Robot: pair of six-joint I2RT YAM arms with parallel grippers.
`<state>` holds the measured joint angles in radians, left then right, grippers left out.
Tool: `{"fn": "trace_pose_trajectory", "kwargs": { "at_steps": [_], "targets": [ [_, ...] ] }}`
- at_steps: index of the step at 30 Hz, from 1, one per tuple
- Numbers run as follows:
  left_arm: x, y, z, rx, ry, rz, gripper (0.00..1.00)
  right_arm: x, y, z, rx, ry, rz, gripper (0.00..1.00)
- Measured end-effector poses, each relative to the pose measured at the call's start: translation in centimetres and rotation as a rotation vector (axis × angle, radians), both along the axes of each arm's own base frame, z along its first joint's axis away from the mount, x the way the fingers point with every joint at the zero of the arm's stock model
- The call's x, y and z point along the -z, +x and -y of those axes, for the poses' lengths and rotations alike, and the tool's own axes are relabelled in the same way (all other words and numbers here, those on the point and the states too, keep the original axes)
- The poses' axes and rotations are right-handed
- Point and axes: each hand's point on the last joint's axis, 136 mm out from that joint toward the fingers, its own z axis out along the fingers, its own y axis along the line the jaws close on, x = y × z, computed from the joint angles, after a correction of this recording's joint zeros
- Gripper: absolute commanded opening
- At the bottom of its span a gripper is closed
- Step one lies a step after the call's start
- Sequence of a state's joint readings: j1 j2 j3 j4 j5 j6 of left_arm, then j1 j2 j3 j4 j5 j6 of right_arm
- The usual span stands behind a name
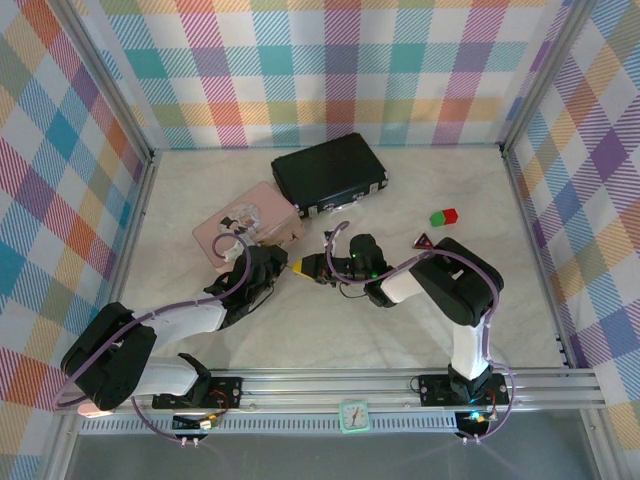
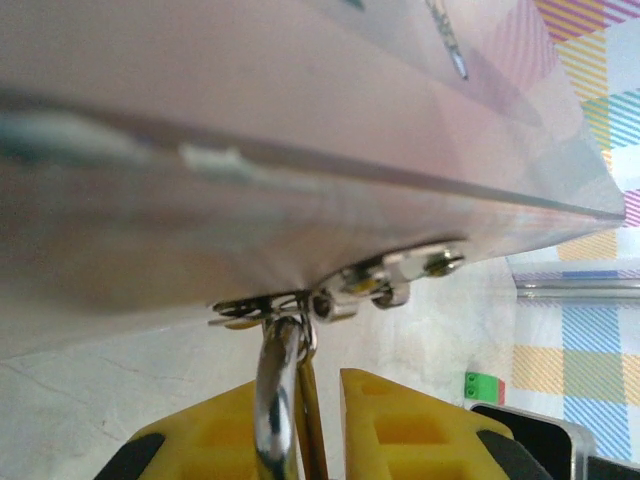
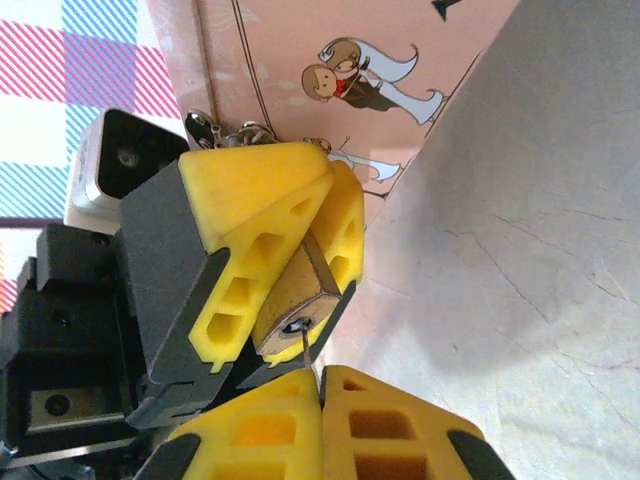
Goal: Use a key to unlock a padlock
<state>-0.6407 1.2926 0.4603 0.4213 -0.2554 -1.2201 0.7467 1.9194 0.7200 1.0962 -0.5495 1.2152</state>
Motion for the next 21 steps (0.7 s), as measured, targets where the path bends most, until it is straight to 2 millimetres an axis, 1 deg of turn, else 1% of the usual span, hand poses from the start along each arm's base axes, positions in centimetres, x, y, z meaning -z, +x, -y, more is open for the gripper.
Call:
{"fn": "trace_pose_trajectory", "kwargs": {
  "at_steps": [5,13,16,21],
  "targets": [
    [-0.7,0.4,0.0,-0.016,-0.016,0.029,0.00,-0.6,0.3,0.0,0.025,0.033,-0.056,0.00],
    [-1.2,1.1,0.1,-0.034,-0.042,0.063,0.00,-1.2,0.9,0.1,0.066,0.081,-0.173,0.00],
    [-1.4,1.2,0.2,-0.037,-0.049,0.069,0.00,-1.5,1.2,0.3,0.073,0.093,-0.181,0.00],
    [-1.1,1.0,0.2,-0.035,-0.050,0.066,0.00,-1.3,1.3,0.6,0.080,0.089,-0.179,0.00]
  ]
}}
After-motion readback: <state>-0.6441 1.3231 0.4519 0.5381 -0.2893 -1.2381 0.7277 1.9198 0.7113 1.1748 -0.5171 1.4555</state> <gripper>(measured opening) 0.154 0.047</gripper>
